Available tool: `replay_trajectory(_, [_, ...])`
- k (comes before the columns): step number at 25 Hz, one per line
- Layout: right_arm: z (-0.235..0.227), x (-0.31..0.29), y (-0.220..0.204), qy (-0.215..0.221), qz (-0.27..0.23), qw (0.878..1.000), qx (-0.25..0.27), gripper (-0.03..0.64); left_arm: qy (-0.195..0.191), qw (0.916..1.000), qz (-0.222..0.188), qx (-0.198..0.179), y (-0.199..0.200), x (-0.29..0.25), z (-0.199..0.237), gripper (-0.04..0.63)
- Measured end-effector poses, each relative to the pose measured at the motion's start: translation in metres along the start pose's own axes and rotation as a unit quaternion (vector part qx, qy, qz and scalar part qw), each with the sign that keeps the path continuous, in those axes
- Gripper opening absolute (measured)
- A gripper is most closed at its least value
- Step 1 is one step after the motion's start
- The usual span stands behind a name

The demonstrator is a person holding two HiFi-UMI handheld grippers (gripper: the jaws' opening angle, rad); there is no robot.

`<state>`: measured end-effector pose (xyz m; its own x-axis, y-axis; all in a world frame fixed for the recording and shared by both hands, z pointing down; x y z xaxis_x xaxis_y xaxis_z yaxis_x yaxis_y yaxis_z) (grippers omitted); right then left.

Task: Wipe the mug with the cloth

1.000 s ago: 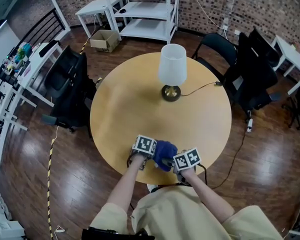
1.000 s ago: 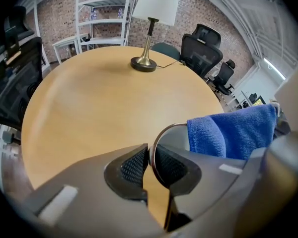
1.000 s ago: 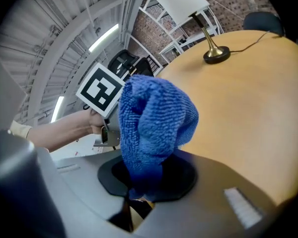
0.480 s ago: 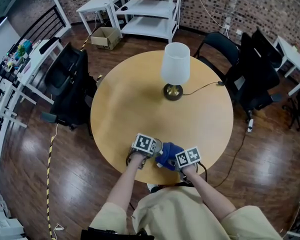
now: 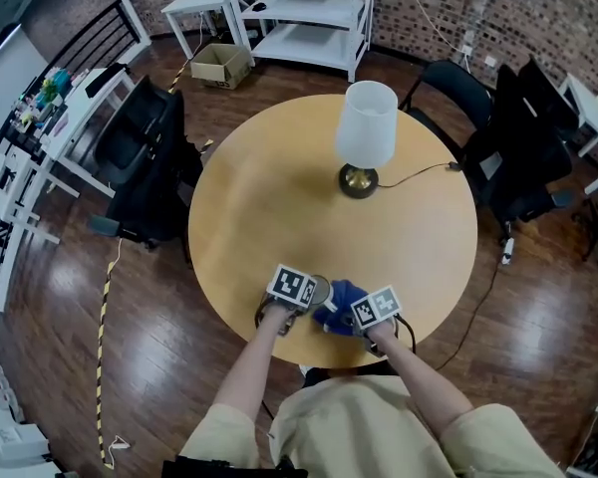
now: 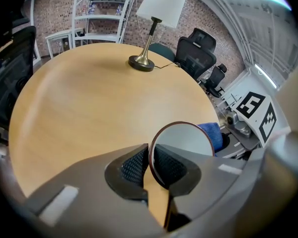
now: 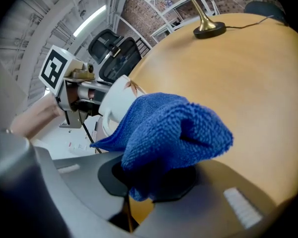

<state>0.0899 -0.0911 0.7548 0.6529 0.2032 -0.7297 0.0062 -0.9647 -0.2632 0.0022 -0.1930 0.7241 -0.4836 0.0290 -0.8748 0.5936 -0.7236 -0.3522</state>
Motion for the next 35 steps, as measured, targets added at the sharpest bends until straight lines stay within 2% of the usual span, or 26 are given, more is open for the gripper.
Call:
replay_trajectory(8, [0.001, -0.001, 0.003, 0.000, 0.012, 0.999, 0.042, 0.060, 0.000, 1.0000, 0.001, -0.001, -0.002, 0.001, 0.003, 0.028])
replay_trajectory(12, [-0.002, 0.026, -0.005, 0.004, 0.001, 0.999, 0.045, 0.060, 0.009, 0.9999, -0.004, 0.013, -0.006, 0.001, 0.000, 0.028])
replay_trajectory(17, [-0.005, 0.081, -0.015, 0.035, -0.071, 0.997, 0.007, 0.060, 0.036, 0.9993, -0.003, -0.006, -0.005, 0.002, -0.008, 0.029])
replay_trajectory(20, [0.004, 0.111, -0.015, 0.070, -0.134, 0.988, -0.027, 0.060, 0.050, 0.9986, -0.004, -0.019, -0.006, 0.001, -0.014, 0.035])
replay_trajectory(23, [0.014, 0.135, -0.010, 0.083, -0.184, 0.979, -0.039, 0.060, 0.058, 0.9981, -0.005, -0.018, -0.006, -0.001, -0.020, 0.043])
replay_trajectory(27, [0.020, 0.151, -0.007, 0.067, -0.209, 0.976, -0.016, 0.060, 0.077, 0.9965, -0.025, -0.018, 0.000, 0.001, -0.018, 0.048])
replay_trajectory(30, [0.020, 0.157, -0.002, 0.052, -0.224, 0.973, -0.007, 0.060, 0.077, 0.9959, -0.046, -0.007, -0.003, 0.006, -0.018, 0.057])
replay_trajectory(35, [0.040, 0.175, 0.024, 0.103, -0.275, 0.956, -0.019, 0.060, 0.054, 0.9898, -0.130, 0.018, 0.001, 0.032, -0.024, 0.132])
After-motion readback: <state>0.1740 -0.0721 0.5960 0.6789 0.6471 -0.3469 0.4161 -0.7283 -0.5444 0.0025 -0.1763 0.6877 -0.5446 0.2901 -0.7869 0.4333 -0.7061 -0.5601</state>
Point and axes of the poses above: the fingertips, and each gripper's own axes: x backward along the fingers, z to its left, y out of its top, the point moved 4 cm from there along x, backward along the fingers
